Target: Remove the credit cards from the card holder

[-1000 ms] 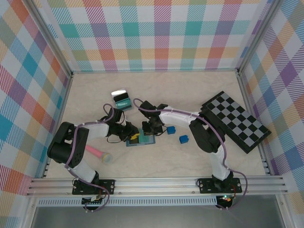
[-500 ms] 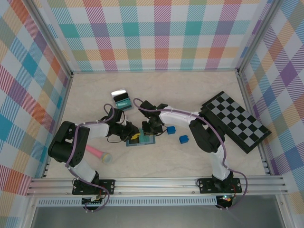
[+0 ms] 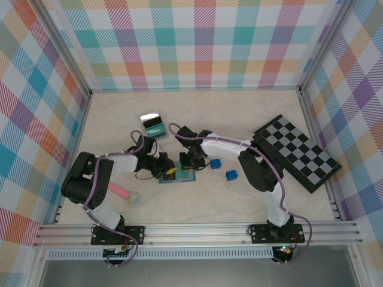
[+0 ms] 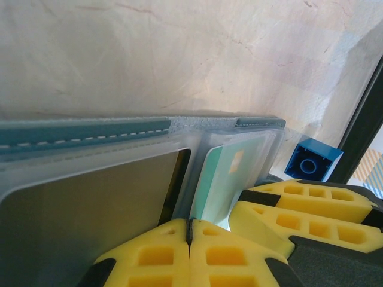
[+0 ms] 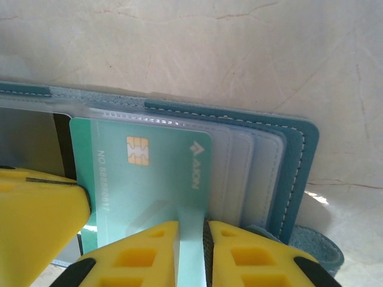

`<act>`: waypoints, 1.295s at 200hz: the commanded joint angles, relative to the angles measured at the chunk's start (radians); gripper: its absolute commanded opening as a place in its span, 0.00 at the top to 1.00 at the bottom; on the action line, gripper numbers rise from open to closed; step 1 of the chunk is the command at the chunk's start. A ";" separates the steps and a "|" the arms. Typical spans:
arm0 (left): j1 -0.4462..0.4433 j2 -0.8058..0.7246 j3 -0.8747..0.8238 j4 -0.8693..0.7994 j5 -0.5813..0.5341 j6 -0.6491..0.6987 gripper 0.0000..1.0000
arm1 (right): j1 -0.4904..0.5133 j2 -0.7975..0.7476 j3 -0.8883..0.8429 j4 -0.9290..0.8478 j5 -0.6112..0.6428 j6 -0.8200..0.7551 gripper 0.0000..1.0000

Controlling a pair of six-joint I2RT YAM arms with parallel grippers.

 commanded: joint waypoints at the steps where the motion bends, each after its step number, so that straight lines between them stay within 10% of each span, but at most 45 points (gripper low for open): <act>1: -0.009 -0.021 -0.002 -0.015 -0.005 0.015 1.00 | 0.010 0.042 0.006 -0.023 -0.019 -0.015 0.80; 94: 0.017 -0.176 0.025 -0.257 -0.170 0.138 1.00 | -0.006 0.006 -0.031 0.012 -0.043 -0.013 0.80; 259: 0.104 -0.394 0.087 -0.353 -0.069 0.193 1.00 | -0.110 -0.248 -0.307 0.550 -0.455 0.058 0.55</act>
